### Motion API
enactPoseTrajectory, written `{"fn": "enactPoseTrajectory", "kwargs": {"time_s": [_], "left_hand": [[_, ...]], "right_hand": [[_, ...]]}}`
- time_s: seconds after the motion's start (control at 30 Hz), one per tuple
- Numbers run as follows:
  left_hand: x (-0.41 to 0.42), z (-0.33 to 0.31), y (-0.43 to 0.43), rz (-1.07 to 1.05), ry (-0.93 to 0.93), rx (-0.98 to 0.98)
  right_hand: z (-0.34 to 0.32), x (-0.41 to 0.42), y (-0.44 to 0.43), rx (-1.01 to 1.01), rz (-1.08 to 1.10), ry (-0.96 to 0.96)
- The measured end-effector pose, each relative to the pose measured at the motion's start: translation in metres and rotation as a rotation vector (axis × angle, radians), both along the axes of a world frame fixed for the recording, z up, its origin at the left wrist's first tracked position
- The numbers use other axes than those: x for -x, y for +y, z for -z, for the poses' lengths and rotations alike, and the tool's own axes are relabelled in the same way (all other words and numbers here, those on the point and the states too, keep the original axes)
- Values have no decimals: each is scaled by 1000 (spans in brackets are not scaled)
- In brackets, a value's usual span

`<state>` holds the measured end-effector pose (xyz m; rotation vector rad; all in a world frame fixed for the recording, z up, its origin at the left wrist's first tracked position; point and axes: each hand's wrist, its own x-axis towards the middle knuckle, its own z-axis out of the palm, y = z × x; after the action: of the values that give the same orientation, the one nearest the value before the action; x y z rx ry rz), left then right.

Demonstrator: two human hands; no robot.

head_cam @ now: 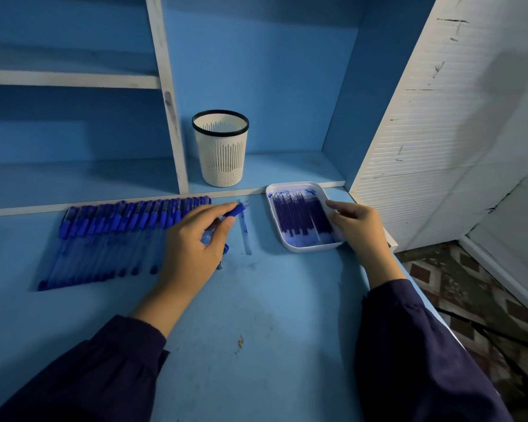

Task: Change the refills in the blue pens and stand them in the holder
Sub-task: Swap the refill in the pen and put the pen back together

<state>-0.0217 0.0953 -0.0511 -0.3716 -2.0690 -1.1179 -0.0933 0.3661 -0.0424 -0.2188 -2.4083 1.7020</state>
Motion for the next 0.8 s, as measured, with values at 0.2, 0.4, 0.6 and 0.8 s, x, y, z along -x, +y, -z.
{"fn": "enactPoseTrajectory", "kwargs": {"time_s": [0.2,0.4,0.6,0.8], "left_hand": [[3,5,1,43,-11,2],[2,6,2,64,-23,11],[2,5,2,69,-24,11],[1,6,0,64,-25,14]], "right_hand": [[-10,-3,-6,-225,90,175],[-14,-7,-32,-542,-68,259],[-11,-2,-41,-707,-121,127],[-15,0,-46,-815,-134,72]]}}
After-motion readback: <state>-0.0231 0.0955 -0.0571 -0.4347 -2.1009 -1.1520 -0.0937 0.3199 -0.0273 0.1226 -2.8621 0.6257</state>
